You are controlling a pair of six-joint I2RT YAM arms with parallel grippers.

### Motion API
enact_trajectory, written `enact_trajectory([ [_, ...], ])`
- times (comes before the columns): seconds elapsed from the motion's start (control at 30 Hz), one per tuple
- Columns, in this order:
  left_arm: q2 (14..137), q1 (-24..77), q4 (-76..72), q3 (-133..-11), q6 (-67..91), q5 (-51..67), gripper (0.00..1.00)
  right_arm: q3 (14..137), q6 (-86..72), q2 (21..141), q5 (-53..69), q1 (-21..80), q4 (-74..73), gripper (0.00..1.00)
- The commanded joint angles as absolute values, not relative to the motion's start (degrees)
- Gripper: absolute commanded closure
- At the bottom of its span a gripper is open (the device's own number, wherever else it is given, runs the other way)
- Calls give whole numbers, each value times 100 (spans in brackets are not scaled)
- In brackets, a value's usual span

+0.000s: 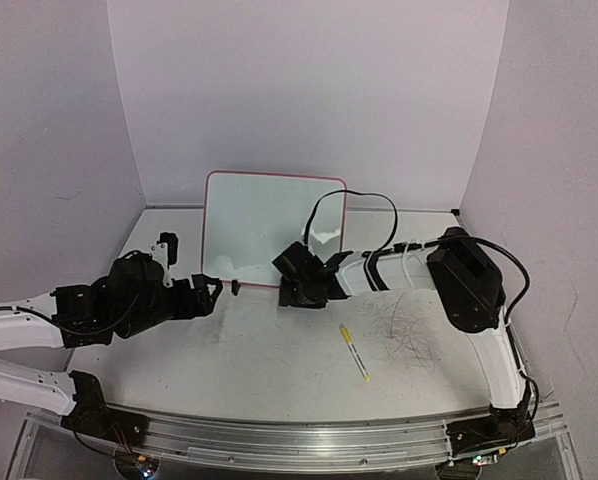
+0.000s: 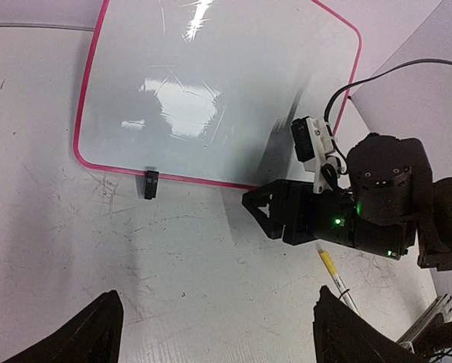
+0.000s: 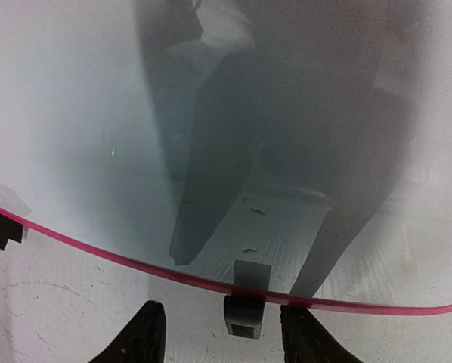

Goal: Write a sentence on the whiteboard
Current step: Move the whiteboard stand to the center of the board.

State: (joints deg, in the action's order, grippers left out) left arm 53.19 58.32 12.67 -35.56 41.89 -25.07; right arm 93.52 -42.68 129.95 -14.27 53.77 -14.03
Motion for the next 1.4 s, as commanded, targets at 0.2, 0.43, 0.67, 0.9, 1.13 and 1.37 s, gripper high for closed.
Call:
enact_trajectory([
  [0.2, 4842, 5827, 1268, -3418, 4095, -2469, 12, 9721, -4154, 13192, -2143, 5383, -1659, 70],
  [0.43, 4864, 5826, 1275, -3441, 4062, -2467, 12, 9587, -4109, 13133, -2272, 5354, -1668, 84],
  [0.67, 4924, 5829, 1278, -3454, 4068, -2461, 12, 8894, -3652, 12629, -2442, 5214, -1669, 100],
  [0.9, 5142, 5827, 1260, -3505, 4085, -2461, 12, 7163, -2899, 11602, -2248, 5009, -864, 100],
  [1.13, 5459, 5827, 1087, -3542, 4030, -2431, 12, 5714, -2388, 10656, -2020, 4788, -223, 100],
  [1.37, 5731, 5827, 842, -3559, 4023, -2319, 12, 4675, -2629, 9859, -1781, 4792, -45, 100],
])
